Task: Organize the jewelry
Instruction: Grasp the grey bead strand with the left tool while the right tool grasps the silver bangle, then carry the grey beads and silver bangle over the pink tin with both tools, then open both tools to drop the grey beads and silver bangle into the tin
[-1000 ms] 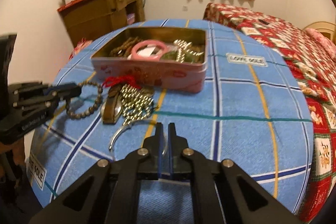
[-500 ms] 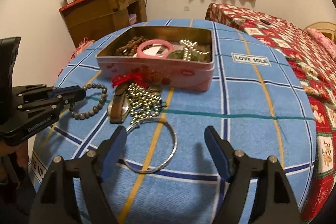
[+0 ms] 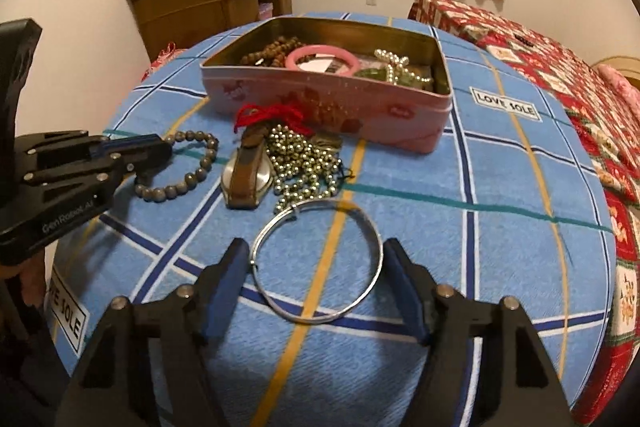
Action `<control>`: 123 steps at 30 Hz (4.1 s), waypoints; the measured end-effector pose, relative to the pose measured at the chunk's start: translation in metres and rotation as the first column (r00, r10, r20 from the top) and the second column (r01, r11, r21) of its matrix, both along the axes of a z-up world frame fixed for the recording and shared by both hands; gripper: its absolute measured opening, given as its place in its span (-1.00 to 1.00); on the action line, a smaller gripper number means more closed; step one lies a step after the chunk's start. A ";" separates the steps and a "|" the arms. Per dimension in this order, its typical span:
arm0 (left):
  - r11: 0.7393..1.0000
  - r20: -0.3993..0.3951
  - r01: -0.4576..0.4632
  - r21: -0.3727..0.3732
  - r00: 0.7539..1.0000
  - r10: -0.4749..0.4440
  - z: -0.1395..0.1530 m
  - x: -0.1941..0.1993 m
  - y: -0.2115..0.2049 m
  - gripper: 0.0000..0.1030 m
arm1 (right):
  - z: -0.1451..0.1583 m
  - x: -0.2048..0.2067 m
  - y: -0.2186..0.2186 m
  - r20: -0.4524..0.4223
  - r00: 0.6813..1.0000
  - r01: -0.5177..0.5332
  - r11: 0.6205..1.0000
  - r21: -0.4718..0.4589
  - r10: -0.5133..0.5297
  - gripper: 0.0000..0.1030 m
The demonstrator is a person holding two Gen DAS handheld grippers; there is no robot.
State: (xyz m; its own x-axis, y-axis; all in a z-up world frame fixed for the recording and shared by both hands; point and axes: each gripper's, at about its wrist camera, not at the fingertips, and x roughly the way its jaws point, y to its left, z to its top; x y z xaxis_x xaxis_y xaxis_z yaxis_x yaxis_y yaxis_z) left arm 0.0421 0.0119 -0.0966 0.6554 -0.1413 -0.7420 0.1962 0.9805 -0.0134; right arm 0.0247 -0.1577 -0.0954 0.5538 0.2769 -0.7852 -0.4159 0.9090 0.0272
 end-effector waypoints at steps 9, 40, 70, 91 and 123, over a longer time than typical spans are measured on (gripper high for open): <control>1.000 0.039 0.005 -0.011 0.999 -0.004 0.016 -0.005 0.000 -0.86 | 0.009 -0.004 -0.009 0.033 0.999 0.022 0.999 0.044 -0.024 0.37; 0.999 0.153 0.024 -0.025 0.988 -0.020 0.072 0.009 0.004 -0.86 | 0.053 0.031 -0.020 0.144 0.988 0.041 0.996 0.083 -0.052 0.37; 0.999 0.140 0.042 0.019 0.989 -0.044 0.078 0.106 -0.015 -0.86 | 0.071 0.125 -0.007 0.171 0.984 0.032 0.997 0.072 -0.044 0.37; 0.999 0.090 0.032 0.030 0.995 -0.035 0.059 0.110 -0.012 -0.85 | 0.047 0.139 0.002 0.109 0.993 0.035 0.998 0.047 -0.040 0.37; 0.991 0.158 -0.099 0.093 0.984 0.084 0.053 0.049 -0.011 0.97 | 0.034 0.064 -0.032 0.171 0.980 0.110 0.994 -0.016 -0.106 0.57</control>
State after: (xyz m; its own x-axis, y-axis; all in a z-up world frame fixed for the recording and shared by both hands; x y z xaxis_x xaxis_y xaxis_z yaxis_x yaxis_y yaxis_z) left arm 0.0913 0.0008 -0.0436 0.7690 -0.0058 -0.6392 0.0978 0.9893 0.1087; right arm 0.0883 -0.1899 -0.0615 0.7052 0.1898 -0.6831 -0.3119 0.9483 -0.0585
